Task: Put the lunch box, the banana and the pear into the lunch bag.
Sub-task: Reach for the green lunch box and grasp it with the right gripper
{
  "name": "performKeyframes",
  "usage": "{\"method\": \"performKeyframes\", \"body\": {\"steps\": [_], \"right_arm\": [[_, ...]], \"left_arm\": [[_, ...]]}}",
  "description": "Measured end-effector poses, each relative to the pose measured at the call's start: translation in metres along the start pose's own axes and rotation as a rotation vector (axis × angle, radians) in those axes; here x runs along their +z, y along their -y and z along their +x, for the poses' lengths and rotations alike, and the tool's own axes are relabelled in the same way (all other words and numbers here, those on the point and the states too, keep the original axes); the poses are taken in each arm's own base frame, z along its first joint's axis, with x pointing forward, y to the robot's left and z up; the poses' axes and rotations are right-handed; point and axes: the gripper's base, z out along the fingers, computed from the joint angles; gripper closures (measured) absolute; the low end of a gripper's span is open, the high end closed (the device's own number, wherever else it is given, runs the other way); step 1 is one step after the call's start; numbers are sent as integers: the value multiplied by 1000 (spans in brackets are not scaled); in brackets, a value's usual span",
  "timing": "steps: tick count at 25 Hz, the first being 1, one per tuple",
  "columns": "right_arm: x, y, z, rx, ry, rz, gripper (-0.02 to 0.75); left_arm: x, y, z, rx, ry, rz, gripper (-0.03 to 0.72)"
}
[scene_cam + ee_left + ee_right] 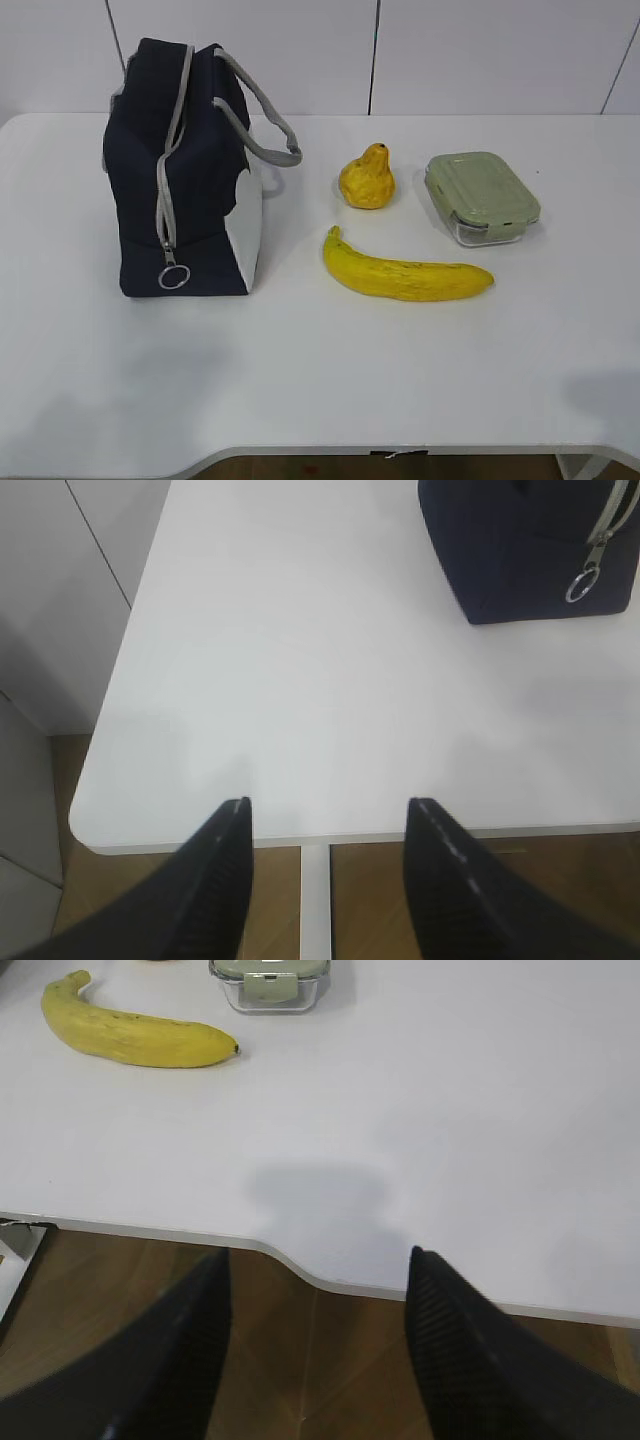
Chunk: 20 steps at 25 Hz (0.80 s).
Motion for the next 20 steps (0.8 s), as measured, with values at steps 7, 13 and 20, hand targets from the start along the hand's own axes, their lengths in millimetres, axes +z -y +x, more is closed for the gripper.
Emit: {"method": "performKeyframes", "body": {"steps": [7,13,20], "right_arm": [[0,0,0,0,0,0,286],[0,0,0,0,0,0,286],[0,0,0,0,0,0,287]], "left_arm": [[0,0,0,0,0,0,317],[0,0,0,0,0,0,317],[0,0,0,0,0,0,317]]}}
